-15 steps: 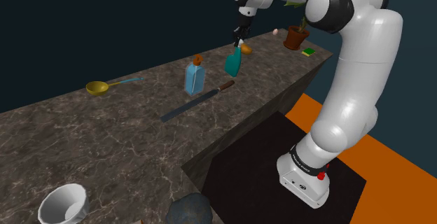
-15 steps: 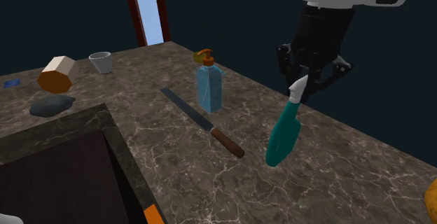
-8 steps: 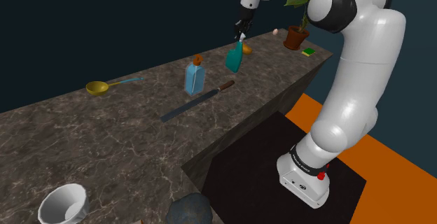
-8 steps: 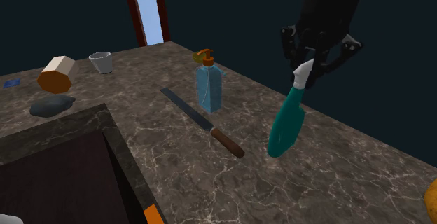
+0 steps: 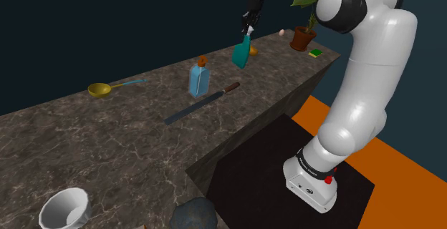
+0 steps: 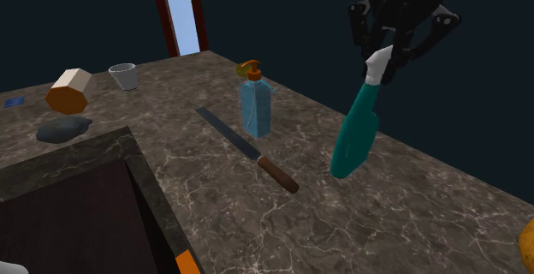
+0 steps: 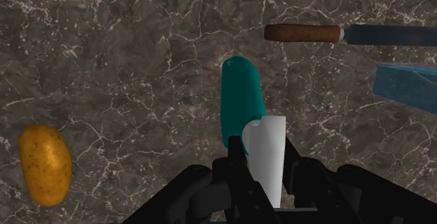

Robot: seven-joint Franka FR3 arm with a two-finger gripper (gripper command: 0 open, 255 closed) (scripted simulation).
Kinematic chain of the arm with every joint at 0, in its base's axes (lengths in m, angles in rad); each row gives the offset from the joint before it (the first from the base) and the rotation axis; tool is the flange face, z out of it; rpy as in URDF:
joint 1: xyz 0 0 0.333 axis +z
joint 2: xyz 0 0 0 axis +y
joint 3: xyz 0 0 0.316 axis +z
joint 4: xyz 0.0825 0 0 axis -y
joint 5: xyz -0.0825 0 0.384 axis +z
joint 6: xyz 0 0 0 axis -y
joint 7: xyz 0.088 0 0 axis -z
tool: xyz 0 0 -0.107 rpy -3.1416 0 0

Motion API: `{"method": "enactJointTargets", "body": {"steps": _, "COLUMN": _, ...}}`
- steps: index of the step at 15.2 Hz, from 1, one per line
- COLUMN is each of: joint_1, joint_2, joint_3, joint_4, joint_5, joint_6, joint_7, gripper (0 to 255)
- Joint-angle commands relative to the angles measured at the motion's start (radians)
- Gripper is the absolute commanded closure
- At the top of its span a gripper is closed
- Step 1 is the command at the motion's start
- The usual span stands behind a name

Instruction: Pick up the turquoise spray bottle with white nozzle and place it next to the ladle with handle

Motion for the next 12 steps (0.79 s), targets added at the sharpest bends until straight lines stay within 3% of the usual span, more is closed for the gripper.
{"method": "enactJointTargets", "body": {"steps": 1, "joint_1": 0.0, "joint_2": -0.006, "joint_3": -0.001, "joint_4": 0.02, "joint_5": -0.002, "joint_6": -0.026, "joint_7": 0.002, "gripper": 255}}
{"method": "enactJointTargets", "body": {"steps": 8, "joint_1": -0.006, "joint_2": -0.003, "joint_3": -0.002, "joint_4": 0.112, "joint_5": -0.002, "joint_6": -0.115, "joint_7": 0.005, "gripper": 255}}
{"method": "enactJointTargets", "body": {"steps": 12, "joint_1": 0.063, "joint_2": -0.079, "joint_3": 0.02, "joint_4": 0.003, "joint_5": -0.024, "joint_6": -0.077, "joint_7": 0.089, "gripper": 255}}
